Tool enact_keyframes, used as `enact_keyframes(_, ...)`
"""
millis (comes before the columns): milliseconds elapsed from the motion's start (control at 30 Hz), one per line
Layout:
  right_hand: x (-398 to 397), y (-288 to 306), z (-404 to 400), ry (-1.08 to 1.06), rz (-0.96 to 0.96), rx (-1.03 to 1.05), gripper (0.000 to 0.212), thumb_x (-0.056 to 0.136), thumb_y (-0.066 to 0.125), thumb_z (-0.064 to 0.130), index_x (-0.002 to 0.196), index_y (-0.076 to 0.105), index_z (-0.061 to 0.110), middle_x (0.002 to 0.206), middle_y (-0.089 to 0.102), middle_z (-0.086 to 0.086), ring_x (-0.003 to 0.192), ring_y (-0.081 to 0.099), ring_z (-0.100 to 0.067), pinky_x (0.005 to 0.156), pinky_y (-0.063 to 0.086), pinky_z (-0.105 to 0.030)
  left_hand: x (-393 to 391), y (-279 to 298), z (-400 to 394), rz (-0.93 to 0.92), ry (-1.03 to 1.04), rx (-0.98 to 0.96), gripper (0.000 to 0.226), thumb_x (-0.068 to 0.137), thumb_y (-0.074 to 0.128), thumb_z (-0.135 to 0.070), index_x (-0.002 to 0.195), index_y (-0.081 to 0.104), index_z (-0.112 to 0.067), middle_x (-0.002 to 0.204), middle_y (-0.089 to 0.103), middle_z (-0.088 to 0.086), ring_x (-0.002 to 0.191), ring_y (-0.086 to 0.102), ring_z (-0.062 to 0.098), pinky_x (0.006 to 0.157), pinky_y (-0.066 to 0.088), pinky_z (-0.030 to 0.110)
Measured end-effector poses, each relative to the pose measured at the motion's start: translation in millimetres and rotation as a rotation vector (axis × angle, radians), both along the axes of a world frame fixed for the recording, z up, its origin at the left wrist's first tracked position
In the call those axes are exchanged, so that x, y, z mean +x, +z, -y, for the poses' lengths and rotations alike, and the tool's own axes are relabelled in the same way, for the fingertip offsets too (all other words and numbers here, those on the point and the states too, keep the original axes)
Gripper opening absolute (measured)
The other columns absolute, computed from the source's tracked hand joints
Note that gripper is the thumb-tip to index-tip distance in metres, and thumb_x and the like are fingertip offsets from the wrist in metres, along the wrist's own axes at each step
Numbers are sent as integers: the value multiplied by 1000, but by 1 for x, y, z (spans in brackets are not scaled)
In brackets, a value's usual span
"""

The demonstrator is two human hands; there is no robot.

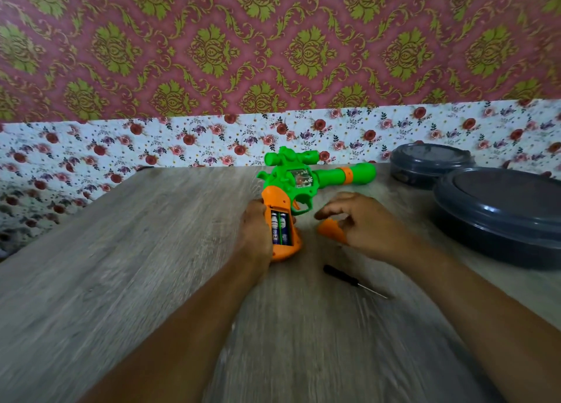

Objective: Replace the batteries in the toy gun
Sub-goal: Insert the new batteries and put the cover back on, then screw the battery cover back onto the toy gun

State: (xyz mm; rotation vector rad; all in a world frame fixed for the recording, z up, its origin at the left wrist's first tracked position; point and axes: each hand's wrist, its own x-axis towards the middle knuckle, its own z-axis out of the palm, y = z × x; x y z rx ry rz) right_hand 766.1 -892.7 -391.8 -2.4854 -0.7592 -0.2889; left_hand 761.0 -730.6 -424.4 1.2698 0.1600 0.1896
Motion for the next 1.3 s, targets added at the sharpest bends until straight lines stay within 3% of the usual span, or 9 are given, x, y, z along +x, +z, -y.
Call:
enact_keyframes(67, 1, 0, 12, -5, -148, -128, 45, 78, 53, 6, 123, 58, 10, 128, 56, -8, 122, 49, -21, 94, 37, -22, -1, -1, -2, -14, -37, -16, 42, 98, 25, -28, 94, 59, -4, 75, 60, 14, 56, 61, 18, 52, 51, 25)
enact_keyframes(167, -2, 0, 17, 12, -308, -280, 71, 76, 42, -13, 142, 34, 15, 149, 33, -3, 137, 30, -19, 105, 27, -23, -2, -1, -2, -22, -60, -30, 42, 99, 24, -30, 92, 59, -6, 75, 61, 14, 46, 62, 13, 48, 53, 23)
enact_keyframes(500, 2, 4, 22, -56, -165, -485, 51, 82, 54, 2, 130, 44, 13, 133, 47, -8, 118, 46, -23, 83, 34, -23, -4, -2, -3, -23, -52, -31, 43, 98, 26, -30, 111, 55, -2, 78, 62, 14, 53, 63, 16, 49, 55, 23)
enact_keyframes(667, 1, 3, 26, -105, -235, -528, 44, 89, 49, 9, 129, 33, 12, 121, 52, -14, 92, 47, -21, 66, 30, -27, -5, -1, -4, -36, -52, -42, 41, 99, 25, -30, 108, 56, -4, 79, 61, 14, 62, 60, 21, 51, 54, 24)
enact_keyframes(767, 3, 1, 28, -108, -218, -494, 36, 89, 51, 11, 122, 37, 11, 118, 51, -12, 89, 43, -18, 64, 30, -27, -6, 1, -3, -41, -53, -52, 41, 98, 25, -30, 100, 57, -6, 78, 61, 14, 64, 59, 22, 54, 54, 26)
enact_keyframes(867, 5, -1, 31, -134, -158, -443, 36, 88, 56, 17, 121, 43, 13, 121, 51, -11, 103, 48, -24, 77, 39, -31, -7, 3, -3, -48, -59, -73, 43, 98, 24, -31, 99, 57, -5, 78, 60, 14, 65, 58, 23, 56, 53, 27)
enact_keyframes(1000, 0, 1, 21, -112, -29, -158, 41, 85, 63, 23, 122, 47, 18, 125, 52, -6, 111, 49, -20, 83, 36, -23, -9, 6, -3, -42, -56, -77, 46, 97, 23, -31, 107, 56, 0, 79, 60, 15, 67, 58, 24, 50, 53, 23)
enact_keyframes(1167, -21, 1, -18, 83, 107, 98, 42, 77, 72, 25, 115, 58, 17, 120, 59, 1, 105, 50, -7, 85, 33, -17, -10, 7, -2, -29, 16, 36, 42, 96, 25, -33, 82, 59, -12, 73, 59, 10, 63, 56, 19, 54, 47, 23)
enact_keyframes(1300, -24, -8, -34, 164, 164, 97, 42, 75, 70, 17, 115, 59, 11, 117, 61, -6, 105, 56, -18, 89, 39, -21, -14, 10, 2, -29, -28, 5, 45, 95, 28, -34, 65, 55, -15, 47, 60, -2, 39, 55, 9, 38, 39, 12)
